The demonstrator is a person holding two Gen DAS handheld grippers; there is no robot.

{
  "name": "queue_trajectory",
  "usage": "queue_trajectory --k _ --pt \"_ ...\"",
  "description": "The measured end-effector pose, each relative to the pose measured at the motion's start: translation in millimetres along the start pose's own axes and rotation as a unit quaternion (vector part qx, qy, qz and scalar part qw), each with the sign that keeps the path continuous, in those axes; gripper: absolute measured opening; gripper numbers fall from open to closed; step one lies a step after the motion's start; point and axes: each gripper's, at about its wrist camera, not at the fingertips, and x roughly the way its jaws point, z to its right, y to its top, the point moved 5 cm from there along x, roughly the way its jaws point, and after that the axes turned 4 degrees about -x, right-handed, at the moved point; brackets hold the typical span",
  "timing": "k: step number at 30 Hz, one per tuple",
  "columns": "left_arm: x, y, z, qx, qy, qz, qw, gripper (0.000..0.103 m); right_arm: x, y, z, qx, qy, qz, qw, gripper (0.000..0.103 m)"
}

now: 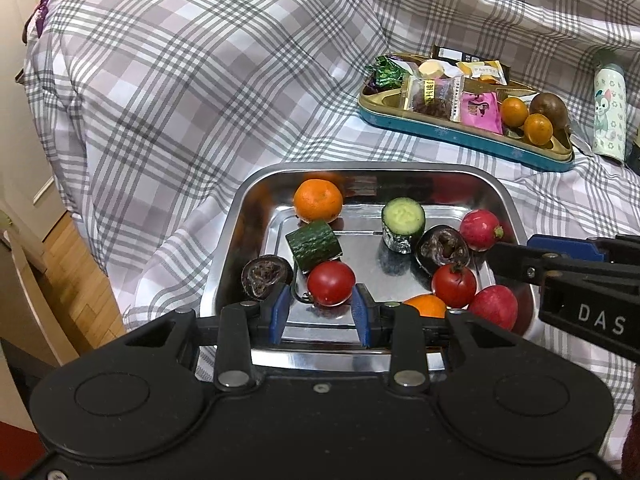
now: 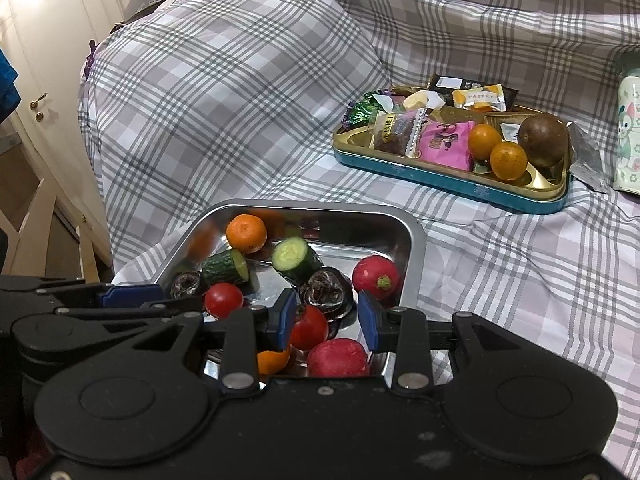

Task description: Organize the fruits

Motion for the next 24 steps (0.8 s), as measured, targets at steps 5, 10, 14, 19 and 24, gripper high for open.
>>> queue_trajectory --k 5,10,14,19,24 --pt "-2.3 -1.5 -0.4 -0.004 0.003 0.000 1.0000 0.042 -0.8 -0.7 0.1 -0.001 -0.001 0.000 1.000 0.038" --pt "-4.1 -1.6 0.9 -0.004 0.004 0.002 1.0000 0.042 -1.1 -1.0 0.7 -0.001 -0.001 0.000 1.000 0.038" --pt "-4.7 -1.4 1.4 -0.004 0.004 0.003 1.0000 0.042 -1.9 -1.6 0.0 -0.004 0.000 0.000 1.000 0.038" --pt "-4.0 -1.6 2.2 -0.007 0.003 0.001 1.0000 0.042 -1.6 -1.9 0.0 -0.005 0.000 -0.002 1.000 0.038" --pt "-3.5 -1.4 2.5 -0.009 0.002 0.000 1.0000 0.042 -1.1 -1.8 -0.3 -0.005 0.000 -0.003 1.000 0.038"
